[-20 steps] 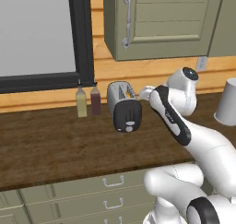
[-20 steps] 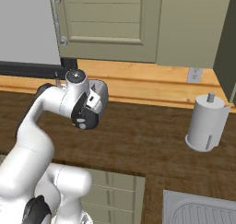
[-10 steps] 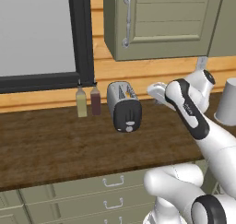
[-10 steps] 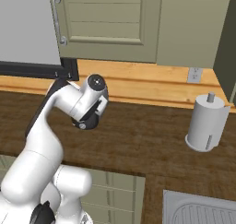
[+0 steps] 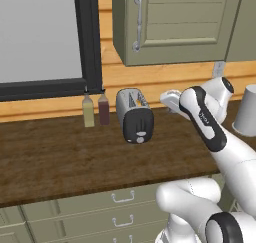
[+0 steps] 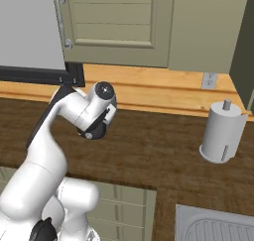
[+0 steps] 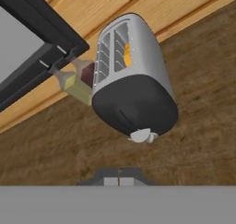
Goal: Start the toaster. Once the lever pops up, take the bread to the plate on the dining counter.
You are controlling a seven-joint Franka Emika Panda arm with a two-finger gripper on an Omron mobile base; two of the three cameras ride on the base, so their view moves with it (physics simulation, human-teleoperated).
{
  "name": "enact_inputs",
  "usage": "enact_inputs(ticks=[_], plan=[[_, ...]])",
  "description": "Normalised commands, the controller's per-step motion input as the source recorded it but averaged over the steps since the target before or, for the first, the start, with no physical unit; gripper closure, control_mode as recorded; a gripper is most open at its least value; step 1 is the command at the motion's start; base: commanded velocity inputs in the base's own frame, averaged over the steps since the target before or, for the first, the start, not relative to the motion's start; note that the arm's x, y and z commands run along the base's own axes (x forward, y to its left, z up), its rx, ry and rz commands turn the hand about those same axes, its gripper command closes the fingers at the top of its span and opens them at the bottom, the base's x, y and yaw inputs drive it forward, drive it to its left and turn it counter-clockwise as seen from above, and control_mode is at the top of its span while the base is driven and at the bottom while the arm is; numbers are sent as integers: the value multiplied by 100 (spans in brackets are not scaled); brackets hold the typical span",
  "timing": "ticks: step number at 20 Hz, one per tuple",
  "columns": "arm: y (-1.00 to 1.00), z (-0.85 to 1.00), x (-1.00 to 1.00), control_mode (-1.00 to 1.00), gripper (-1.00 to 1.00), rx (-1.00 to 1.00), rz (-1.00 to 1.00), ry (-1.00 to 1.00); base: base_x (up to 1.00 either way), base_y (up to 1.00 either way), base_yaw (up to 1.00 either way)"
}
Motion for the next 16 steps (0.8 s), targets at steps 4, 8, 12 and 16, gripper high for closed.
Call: enact_inputs(ticks=[4,8,12,16], plan=[[-51,0,0,-100,100,0,0,-7,0,0,0],[-42,0,-6,-100,100,0,0,-11,0,0,0],[-13,0,-1,-100,-100,0,0,-5,0,0,0],[0,0,0,-100,-100,0,0,0,0,0,0]])
